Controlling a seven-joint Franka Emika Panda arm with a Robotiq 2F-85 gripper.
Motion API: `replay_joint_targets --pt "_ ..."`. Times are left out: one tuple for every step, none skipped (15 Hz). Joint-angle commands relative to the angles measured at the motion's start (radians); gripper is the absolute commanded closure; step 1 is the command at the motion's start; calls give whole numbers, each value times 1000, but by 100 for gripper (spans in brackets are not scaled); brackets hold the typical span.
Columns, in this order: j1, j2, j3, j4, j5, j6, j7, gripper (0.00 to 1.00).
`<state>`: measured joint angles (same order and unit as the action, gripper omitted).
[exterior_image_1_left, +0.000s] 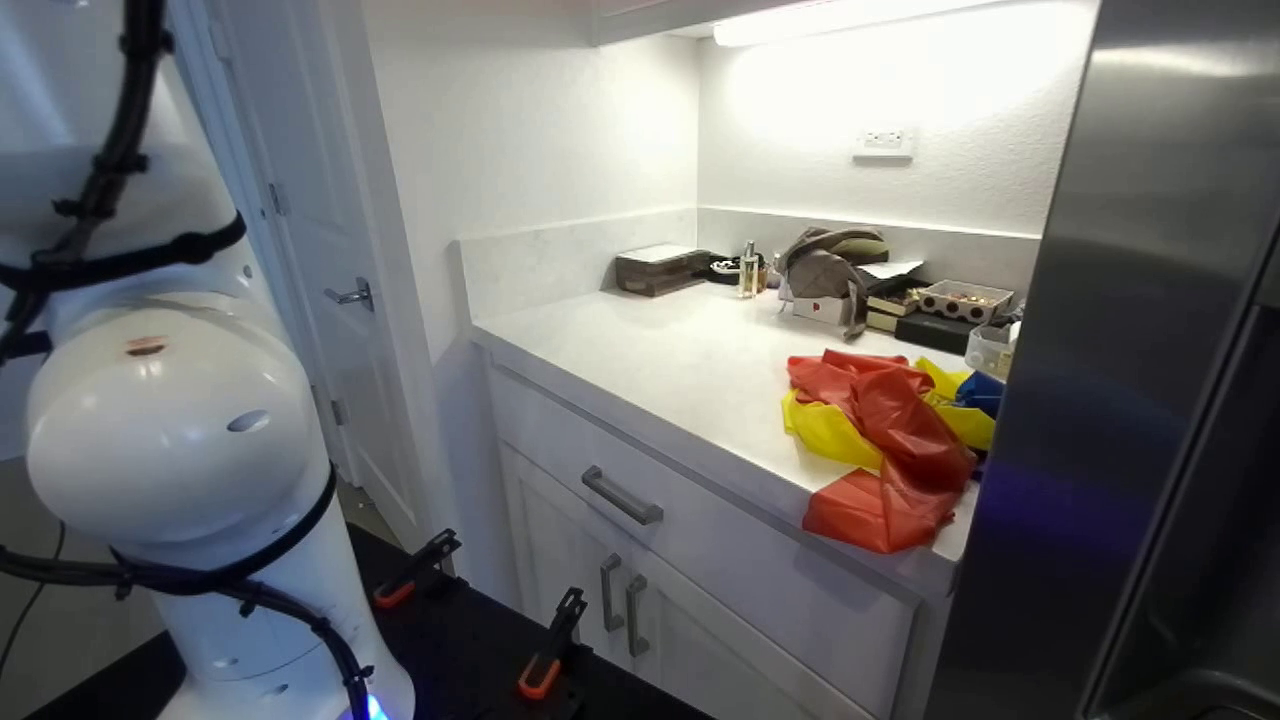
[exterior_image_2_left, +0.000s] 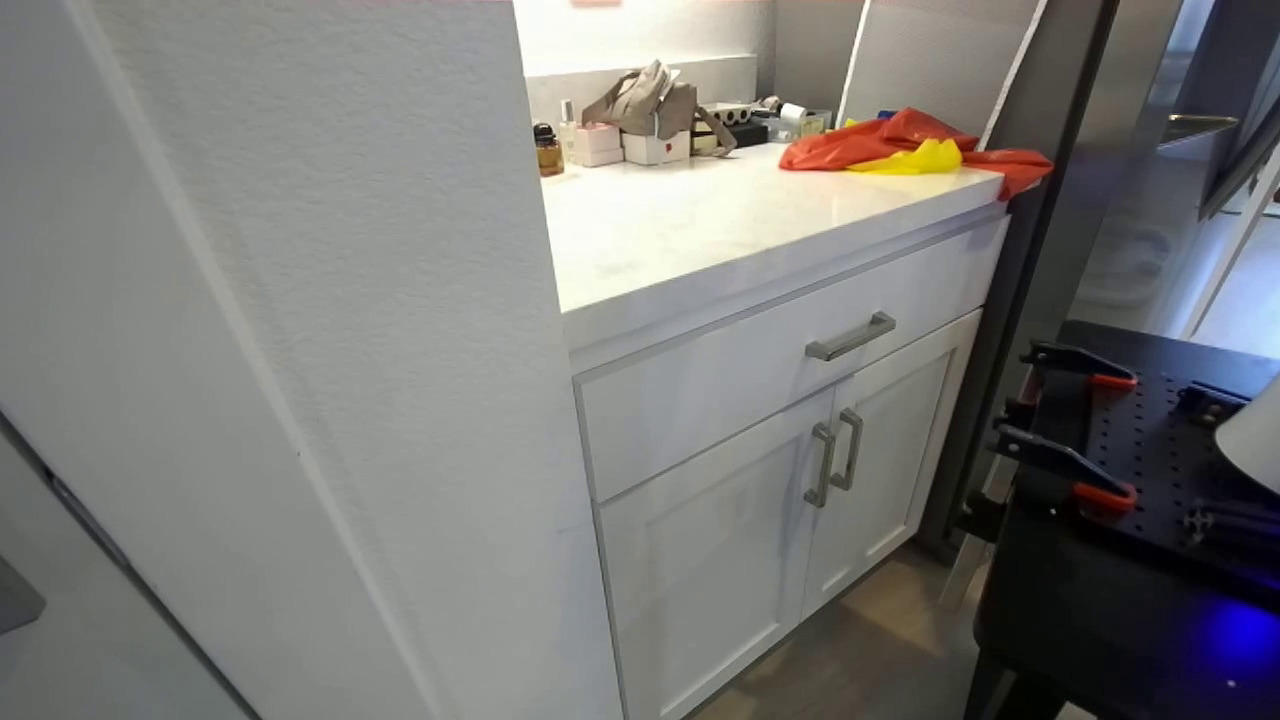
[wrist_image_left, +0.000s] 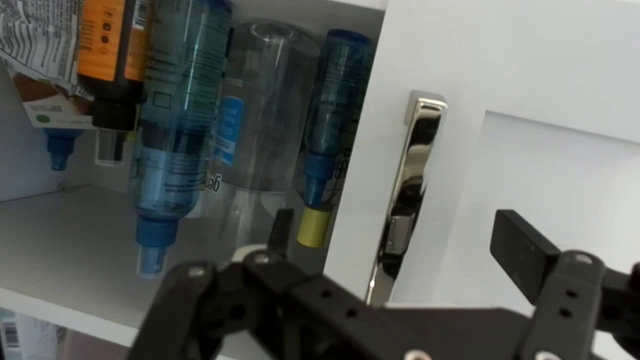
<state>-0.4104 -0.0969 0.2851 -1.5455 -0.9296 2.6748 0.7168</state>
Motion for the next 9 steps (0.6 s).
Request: replay_joint_targets --pt "0 76 15 98 -51 -10 25 0" --pt "1 86 16 109 -55 -13 27 0" --pt "2 97 17 120 -54 -15 22 0" --pt "3 104 18 128 -58 -15 22 0" --pt "4 109 18 133 -63 -13 24 0" --pt "5 112 18 136 -60 -14 22 0" --pt "5 113 18 139 -54 -18 19 0" --pt "5 112 18 138 -51 -18 18 0" --pt "5 110 18 136 -50 -18 19 0"
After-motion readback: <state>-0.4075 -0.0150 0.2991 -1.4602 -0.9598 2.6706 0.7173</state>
